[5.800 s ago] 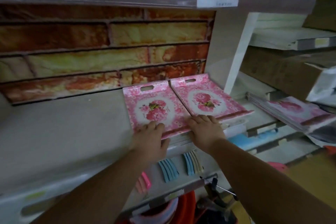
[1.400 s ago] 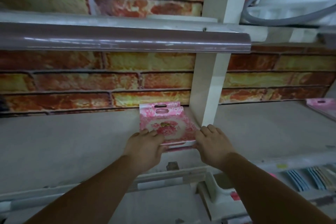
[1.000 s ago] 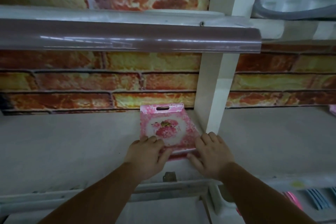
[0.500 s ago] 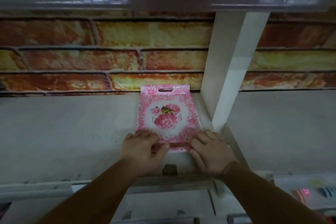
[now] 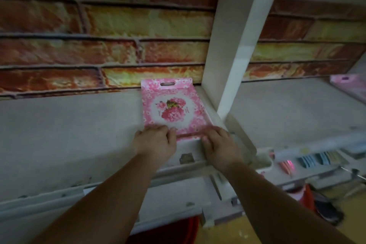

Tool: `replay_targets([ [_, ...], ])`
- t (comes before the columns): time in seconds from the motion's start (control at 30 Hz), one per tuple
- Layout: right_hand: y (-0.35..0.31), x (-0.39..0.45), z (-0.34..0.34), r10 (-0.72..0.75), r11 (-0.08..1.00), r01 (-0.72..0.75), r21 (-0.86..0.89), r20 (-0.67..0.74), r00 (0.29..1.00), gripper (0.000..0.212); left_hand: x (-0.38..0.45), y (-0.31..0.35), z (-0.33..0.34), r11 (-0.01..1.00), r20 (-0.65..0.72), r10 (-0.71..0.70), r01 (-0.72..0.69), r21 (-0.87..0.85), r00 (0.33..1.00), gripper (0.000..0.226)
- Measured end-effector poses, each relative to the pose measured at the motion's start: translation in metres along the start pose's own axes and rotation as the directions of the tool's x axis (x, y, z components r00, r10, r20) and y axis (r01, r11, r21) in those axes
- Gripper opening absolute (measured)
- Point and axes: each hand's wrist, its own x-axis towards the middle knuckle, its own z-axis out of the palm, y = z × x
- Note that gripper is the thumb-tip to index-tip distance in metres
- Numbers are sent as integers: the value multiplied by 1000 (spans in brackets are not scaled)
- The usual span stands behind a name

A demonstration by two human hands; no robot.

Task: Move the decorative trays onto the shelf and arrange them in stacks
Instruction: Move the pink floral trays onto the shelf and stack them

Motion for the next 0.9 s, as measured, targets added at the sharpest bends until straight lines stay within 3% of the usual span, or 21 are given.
replay_targets([
  [0.07, -9, -13, -6, 80, 996, -81, 34, 2, 997, 57, -5, 2, -3, 997, -95, 81, -82, -3, 992, 50],
  [0.1, -11, -20, -8, 128, 987, -124, 106, -30, 991, 60, -11, 6, -6, 984, -219, 173, -179, -12, 960, 41],
  [0.17, -9, -34, -12, 201, 958, -162, 236, -149, 968, 66, -27, 24, -15, 926, -463, 318, -377, -37, 827, 20],
  [0.2, -5, -41, -14, 218, 952, -160, 261, -210, 953, 70, -33, 38, -19, 901, -504, 335, -428, -78, 796, 21],
  [0.33, 23, -73, -42, 256, 945, -166, 283, -321, 912, 71, -47, 98, -39, 858, -366, 236, -370, -356, 900, 58],
  [0.53, 98, -133, -121, 385, 877, -193, 440, -402, 831, 67, -68, 202, -44, 791, -207, 286, -352, -499, 936, 71],
  [0.63, 151, -169, -161, 466, 822, -200, 534, -428, 774, 63, -86, 277, -39, 674, -143, 227, -261, -691, 963, 67],
  [0.73, 211, -210, -205, 535, 800, -212, 562, -506, 677, 64, -108, 358, -33, 510, -76, 130, -133, -850, 989, 58],
  [0.9, 315, -296, -287, 661, 733, -244, 635, -581, 475, 67, -132, 472, -16, 369, -103, 186, -167, -914, 977, 59],
])
